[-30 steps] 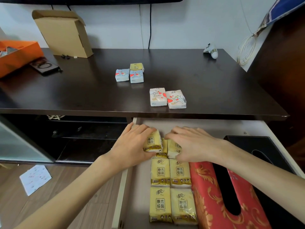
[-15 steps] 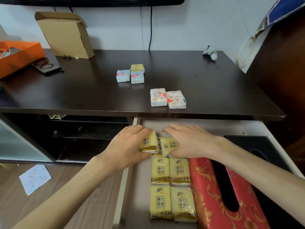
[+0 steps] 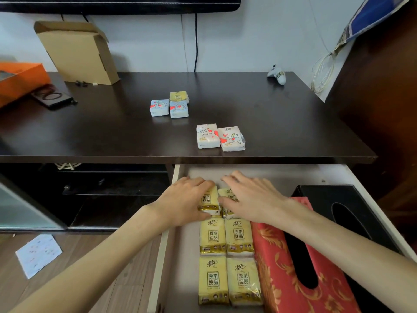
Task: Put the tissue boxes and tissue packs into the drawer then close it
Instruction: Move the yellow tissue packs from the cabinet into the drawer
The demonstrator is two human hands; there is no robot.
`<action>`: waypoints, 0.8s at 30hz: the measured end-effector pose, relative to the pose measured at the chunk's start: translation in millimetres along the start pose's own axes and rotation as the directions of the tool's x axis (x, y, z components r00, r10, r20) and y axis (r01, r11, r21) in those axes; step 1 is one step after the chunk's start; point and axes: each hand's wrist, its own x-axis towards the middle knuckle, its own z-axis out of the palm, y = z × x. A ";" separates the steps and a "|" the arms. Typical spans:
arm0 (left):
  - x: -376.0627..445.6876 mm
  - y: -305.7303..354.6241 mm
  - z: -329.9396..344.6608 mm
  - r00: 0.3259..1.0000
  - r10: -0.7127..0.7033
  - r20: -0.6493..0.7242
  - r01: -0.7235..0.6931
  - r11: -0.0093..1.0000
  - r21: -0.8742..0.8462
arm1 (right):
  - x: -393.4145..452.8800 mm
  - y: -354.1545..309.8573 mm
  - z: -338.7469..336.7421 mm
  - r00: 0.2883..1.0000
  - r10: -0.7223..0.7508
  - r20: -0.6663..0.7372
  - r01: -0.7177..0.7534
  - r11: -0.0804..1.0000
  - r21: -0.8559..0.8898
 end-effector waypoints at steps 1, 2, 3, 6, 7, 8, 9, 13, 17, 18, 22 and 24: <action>2.0 -1.0 1.3 1.000 -0.005 0.026 0.005 1.000 -0.003 | -0.8 6.1 -2.3 0.999 -0.009 0.033 0.007 0.999 0.047; 4.4 -1.9 1.7 0.999 -0.007 0.052 0.007 1.000 -0.004 | -1.3 12.8 -6.1 0.996 -0.022 0.083 0.014 0.995 0.096; 6.9 -2.6 1.6 0.997 -0.008 0.077 0.008 1.000 -0.003 | -1.9 18.6 -10.4 0.990 -0.043 0.133 0.025 0.991 0.131; 14.8 -3.7 -0.5 0.991 -0.017 0.136 0.020 1.000 -0.023 | -2.2 24.4 -14.8 0.975 -0.106 0.195 0.068 0.979 0.190; 16.5 -3.4 -1.2 0.989 -0.023 0.149 0.029 0.999 -0.041 | -2.0 23.9 -14.3 0.978 -0.106 0.181 0.070 0.978 0.199; 17.9 -2.8 -1.5 0.987 -0.026 0.159 0.036 0.998 -0.060 | -1.4 23.8 -14.1 0.983 -0.097 0.154 0.066 0.978 0.199; 19.0 -2.2 -1.4 0.986 -0.025 0.165 0.038 0.996 -0.077 | -1.0 23.9 -14.6 0.990 -0.079 0.118 0.056 0.981 0.186; 23.5 0.1 0.1 0.985 -0.008 0.171 0.025 0.995 -0.096 | 1.2 26.9 -19.0 0.998 -0.016 0.067 0.008 0.992 0.122; 25.2 -1.6 0.7 0.983 0.032 0.179 -0.008 0.992 -0.129 | 2.3 26.5 -19.4 0.983 -0.030 0.181 -0.004 0.983 0.185; 25.2 -2.5 0.5 0.983 0.036 0.182 -0.011 0.991 -0.136 | 2.1 25.7 -20.0 0.980 -0.037 0.197 -0.003 0.980 0.200; 23.7 -2.4 -3.0 0.981 0.048 0.186 -0.021 0.989 -0.146 | 0.5 22.4 -25.5 0.973 -0.014 0.231 -0.045 0.968 0.245; 22.2 -0.5 -7.6 0.981 0.045 0.190 -0.017 0.989 -0.148 | -1.2 20.5 -29.7 0.974 0.007 0.225 -0.062 0.969 0.238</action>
